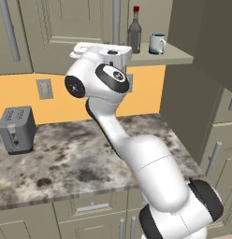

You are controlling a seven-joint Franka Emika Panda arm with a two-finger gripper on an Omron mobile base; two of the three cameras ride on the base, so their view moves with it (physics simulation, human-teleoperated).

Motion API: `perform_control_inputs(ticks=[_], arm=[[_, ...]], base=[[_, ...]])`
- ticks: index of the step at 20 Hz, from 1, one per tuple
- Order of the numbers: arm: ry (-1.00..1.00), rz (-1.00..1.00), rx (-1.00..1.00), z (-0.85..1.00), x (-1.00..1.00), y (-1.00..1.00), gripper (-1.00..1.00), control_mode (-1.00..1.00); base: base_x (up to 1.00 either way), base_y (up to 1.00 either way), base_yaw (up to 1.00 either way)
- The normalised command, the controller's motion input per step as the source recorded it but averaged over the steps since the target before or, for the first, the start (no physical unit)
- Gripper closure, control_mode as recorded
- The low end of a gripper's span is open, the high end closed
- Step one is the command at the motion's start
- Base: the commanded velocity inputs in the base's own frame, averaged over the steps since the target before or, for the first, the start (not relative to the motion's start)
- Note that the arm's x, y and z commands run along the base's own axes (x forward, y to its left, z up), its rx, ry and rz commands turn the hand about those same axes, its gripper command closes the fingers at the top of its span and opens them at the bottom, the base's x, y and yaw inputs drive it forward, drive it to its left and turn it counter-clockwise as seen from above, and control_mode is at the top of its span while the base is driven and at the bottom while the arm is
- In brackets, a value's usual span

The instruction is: Open the cabinet directly in front. Then move the liquor and the mug to the dining counter with the jar on it.

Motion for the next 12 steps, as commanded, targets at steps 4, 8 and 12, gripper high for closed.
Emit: perform_control_inputs(ticks=[4, 8, 12], arm=[[0.01, -0.04, -0.03, 0.12, -0.1, 0.43, 1.0, -1.0], [-0.01, 0.0, 0.0, 0.0, -0.09, 0.2, 1.0, -1.0], [-0.11, 0.0, -0.07, 0.0, -0.45, 0.78, 1.0, -1.0]], base=[[0.0, 0.0, 0.0], [0.0, 0.0, 0.0], [0.0, 0.0, 0.0]])
